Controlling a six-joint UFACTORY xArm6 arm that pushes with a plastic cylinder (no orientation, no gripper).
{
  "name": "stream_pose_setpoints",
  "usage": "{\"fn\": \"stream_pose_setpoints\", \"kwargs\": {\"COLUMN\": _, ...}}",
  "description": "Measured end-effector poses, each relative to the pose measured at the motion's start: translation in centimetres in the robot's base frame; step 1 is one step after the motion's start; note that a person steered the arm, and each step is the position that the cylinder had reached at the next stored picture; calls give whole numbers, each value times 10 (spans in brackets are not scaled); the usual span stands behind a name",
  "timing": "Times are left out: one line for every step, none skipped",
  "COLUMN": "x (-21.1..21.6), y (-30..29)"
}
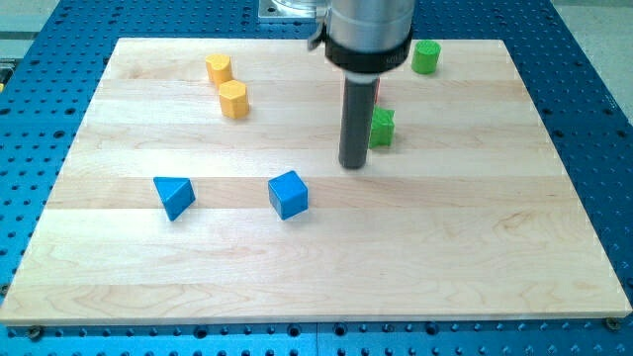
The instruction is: Slightly move the green star to the left
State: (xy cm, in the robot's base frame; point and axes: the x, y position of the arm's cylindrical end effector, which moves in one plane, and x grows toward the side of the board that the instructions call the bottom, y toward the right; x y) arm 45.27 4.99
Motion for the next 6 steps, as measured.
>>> {"fn": "stream_pose_setpoints", "kwargs": {"x": 6, "y": 77}}
{"fn": "stream_pose_setpoints", "kwargs": {"x": -39, "y": 83}}
{"fn": "stream_pose_setpoints", "kwargs": {"x": -53, "y": 60}}
{"fn": "stream_pose_setpoints", "kwargs": {"x": -55, "y": 50}}
{"fn": "stream_pose_setpoints", "kwargs": {"x": -62, "y": 69}}
{"fn": "stream_pose_setpoints", "kwargs": {"x": -104, "y": 129}}
